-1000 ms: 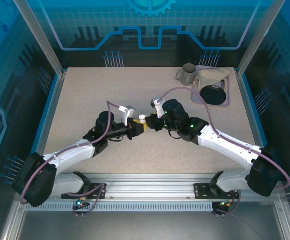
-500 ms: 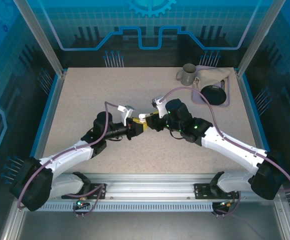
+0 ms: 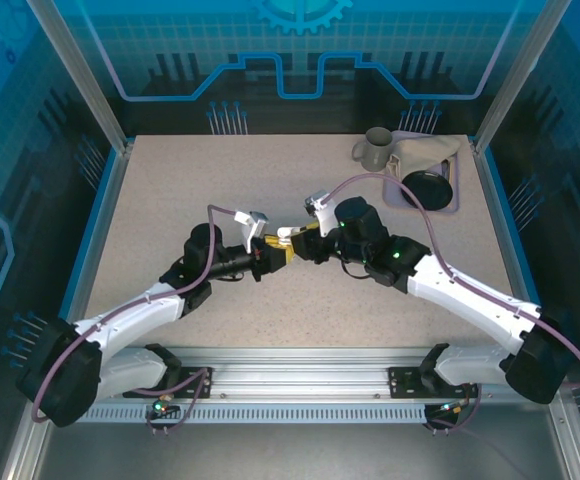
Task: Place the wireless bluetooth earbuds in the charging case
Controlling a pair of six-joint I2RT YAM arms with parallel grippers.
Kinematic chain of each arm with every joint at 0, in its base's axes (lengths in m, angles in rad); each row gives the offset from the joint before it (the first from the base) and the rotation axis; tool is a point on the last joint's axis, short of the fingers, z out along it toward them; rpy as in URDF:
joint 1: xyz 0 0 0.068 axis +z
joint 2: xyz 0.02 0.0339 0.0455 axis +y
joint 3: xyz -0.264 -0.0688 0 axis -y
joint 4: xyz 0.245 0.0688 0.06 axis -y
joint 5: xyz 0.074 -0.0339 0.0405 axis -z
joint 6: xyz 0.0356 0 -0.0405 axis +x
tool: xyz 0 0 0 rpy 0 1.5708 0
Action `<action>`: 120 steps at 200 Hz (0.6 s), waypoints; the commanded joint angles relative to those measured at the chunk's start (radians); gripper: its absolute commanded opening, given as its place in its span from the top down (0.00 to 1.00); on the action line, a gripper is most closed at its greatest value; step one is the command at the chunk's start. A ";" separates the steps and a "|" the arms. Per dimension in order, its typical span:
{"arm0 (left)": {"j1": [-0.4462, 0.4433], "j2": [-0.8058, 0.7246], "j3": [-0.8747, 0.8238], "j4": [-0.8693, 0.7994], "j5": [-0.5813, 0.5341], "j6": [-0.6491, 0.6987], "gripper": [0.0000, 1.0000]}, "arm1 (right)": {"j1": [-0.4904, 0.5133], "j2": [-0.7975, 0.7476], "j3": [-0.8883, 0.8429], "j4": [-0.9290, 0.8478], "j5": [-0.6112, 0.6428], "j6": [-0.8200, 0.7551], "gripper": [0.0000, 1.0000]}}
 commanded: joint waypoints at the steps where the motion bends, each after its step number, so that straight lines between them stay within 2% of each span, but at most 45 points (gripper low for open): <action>1: -0.011 -0.028 0.031 0.053 0.024 0.035 1.00 | -0.004 -0.030 0.043 -0.025 -0.037 0.010 0.63; 68: -0.011 -0.048 0.029 0.030 0.039 0.070 1.00 | -0.011 -0.061 0.066 -0.050 -0.024 0.022 0.55; 120: -0.011 -0.084 0.020 0.001 0.007 0.105 1.00 | -0.051 -0.089 0.067 -0.134 0.083 0.070 0.52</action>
